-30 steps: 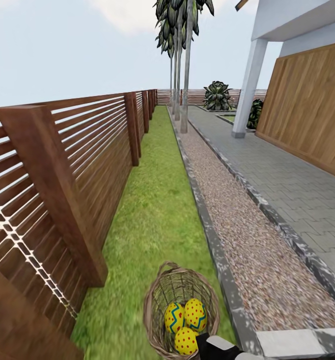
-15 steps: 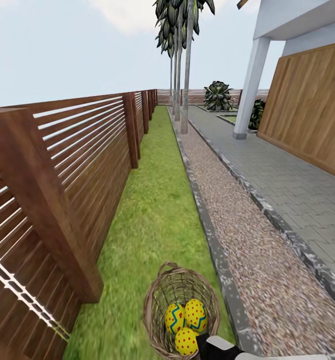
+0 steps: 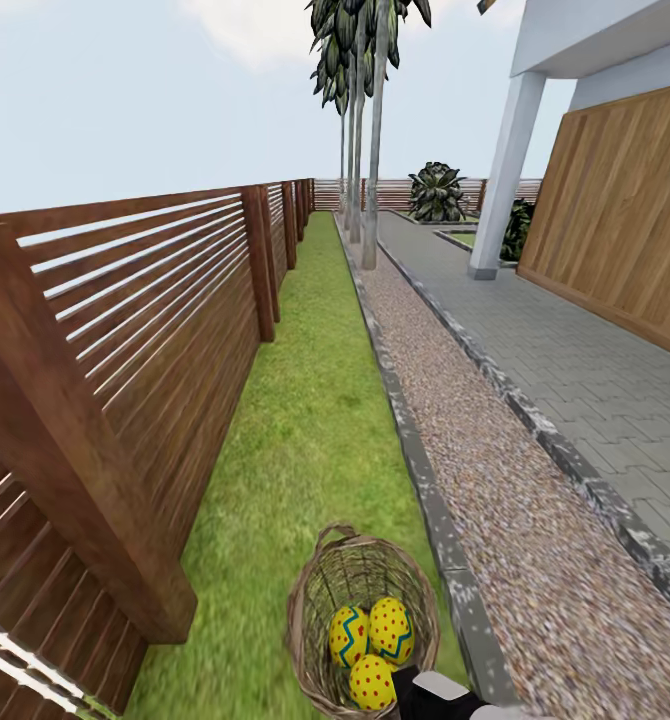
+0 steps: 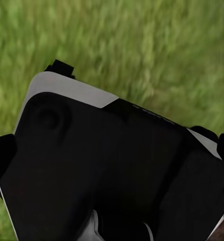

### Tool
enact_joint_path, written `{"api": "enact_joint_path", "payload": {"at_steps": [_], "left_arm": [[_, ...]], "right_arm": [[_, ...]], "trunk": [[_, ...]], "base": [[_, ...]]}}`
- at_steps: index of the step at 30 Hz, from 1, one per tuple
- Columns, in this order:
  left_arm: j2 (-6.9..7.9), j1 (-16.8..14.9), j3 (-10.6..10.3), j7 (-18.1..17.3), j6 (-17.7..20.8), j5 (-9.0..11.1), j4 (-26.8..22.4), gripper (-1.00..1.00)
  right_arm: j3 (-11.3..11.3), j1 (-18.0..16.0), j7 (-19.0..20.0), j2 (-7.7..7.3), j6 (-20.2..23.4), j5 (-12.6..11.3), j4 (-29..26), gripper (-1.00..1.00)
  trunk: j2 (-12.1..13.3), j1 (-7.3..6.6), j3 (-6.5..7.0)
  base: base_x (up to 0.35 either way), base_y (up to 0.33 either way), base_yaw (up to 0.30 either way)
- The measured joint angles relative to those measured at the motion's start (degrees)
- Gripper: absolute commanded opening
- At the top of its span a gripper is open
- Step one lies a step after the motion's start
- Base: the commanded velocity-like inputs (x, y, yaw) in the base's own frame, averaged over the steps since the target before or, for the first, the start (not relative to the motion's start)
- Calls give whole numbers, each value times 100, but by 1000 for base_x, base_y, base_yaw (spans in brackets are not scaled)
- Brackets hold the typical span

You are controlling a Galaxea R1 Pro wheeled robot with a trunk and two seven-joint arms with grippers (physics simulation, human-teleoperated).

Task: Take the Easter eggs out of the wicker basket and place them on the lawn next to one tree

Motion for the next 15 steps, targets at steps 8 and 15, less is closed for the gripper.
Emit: {"api": "enact_joint_path", "payload": {"at_steps": [8, 15], "left_arm": [[0, 0, 0, 0, 0, 0, 0, 100], [0, 0, 0, 0, 0, 0, 0, 100]], "right_arm": [[-16, 0, 2, 0, 40, -9, -4, -100], [-8, 0, -1, 0, 50, -2, -8, -100]], "trunk": [[0, 0, 0], [0, 0, 0]], "base": [[325, 0, 0], [325, 0, 0]]}}
